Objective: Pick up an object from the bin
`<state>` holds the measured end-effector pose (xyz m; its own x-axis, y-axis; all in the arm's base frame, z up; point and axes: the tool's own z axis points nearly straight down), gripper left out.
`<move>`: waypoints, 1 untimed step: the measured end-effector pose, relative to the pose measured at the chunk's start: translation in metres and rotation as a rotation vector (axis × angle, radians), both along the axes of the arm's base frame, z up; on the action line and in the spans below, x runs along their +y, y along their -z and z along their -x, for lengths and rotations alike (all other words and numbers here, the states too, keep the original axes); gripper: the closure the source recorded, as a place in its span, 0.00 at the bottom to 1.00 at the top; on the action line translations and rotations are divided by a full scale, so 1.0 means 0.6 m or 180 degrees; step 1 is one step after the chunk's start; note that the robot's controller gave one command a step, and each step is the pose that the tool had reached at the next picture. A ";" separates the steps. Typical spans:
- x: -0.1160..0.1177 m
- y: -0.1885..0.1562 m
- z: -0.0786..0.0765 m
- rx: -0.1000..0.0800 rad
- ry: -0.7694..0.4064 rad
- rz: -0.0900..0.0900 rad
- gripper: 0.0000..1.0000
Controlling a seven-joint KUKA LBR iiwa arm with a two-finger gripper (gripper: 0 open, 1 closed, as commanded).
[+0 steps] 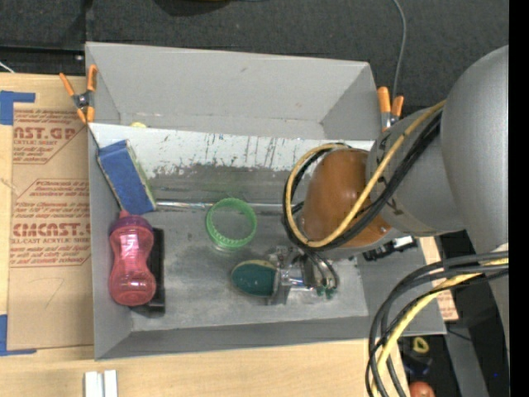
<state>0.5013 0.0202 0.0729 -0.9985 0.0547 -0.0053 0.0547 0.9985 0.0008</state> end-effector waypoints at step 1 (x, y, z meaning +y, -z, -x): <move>0.007 -0.210 -0.022 0.0005 -0.0012 -0.0004 1.00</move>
Offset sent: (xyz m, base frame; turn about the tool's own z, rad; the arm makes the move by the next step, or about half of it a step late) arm -0.0020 -0.0084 0.0187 0.0044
